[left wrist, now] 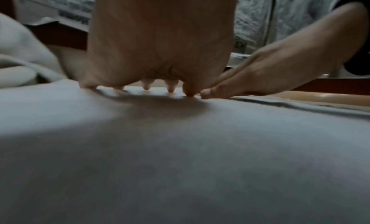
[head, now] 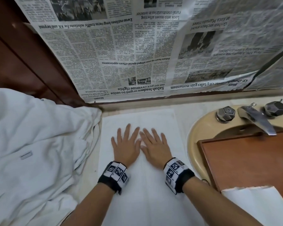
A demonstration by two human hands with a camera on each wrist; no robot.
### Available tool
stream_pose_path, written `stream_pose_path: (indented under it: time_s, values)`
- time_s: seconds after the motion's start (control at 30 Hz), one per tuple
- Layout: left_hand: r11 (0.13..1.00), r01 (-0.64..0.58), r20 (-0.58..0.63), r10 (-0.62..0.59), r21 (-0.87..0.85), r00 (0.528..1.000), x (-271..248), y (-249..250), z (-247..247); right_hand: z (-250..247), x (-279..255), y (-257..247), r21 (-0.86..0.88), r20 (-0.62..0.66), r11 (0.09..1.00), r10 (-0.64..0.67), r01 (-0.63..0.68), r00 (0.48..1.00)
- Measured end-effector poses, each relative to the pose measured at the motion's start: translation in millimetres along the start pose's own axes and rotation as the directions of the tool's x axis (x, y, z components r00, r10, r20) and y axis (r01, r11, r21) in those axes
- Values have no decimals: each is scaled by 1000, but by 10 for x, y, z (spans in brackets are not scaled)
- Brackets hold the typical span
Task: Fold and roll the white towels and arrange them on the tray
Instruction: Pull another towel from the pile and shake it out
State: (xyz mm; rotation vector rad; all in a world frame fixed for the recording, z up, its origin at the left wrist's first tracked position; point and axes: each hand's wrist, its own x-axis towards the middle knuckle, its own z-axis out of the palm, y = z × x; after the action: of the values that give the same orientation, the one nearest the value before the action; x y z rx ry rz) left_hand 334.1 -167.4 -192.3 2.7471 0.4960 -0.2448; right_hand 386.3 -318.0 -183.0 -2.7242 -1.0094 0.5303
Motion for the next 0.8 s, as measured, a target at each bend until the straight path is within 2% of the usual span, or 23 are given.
stream_pose_path:
  time_s: [0.1, 0.2, 0.33, 0.43, 0.5, 0.57, 0.63, 0.7, 0.8]
  values:
    - [993, 116, 21, -116, 28, 993, 37, -204, -23, -62, 14, 239, -13, 33, 990, 142, -141, 989]
    - [983, 180, 9, -180, 26, 984, 47, -475, -150, -249, -84, 567, -84, 59, 953, 298, -292, 953]
    - [978, 204, -4, -204, -39, 979, 132, -499, -347, -434, -278, 712, -90, -45, 908, 406, -409, 913]
    - [994, 101, -40, -100, 43, 994, 259, -139, -401, -481, -431, 618, -56, -73, 923, 377, -381, 923]
    - [997, 7, -17, -6, 74, 1000, 358, 190, -378, -513, -554, 518, -27, -175, 942, 326, -335, 929]
    - [990, -142, 28, 142, 11, 990, 450, 551, -345, -616, -699, 411, -40, -279, 932, 336, -361, 900]
    - [949, -314, 38, 315, -31, 948, 521, 883, -284, -597, -832, 373, -31, -186, 889, 444, -457, 877]
    - [903, -428, 51, 429, -32, 902, 583, 1148, -193, -550, -906, 381, 32, -184, 864, 499, -502, 847]
    - [888, -456, 119, 448, 57, 886, 705, 1391, -52, -462, -955, 373, 57, -149, 865, 500, -498, 853]
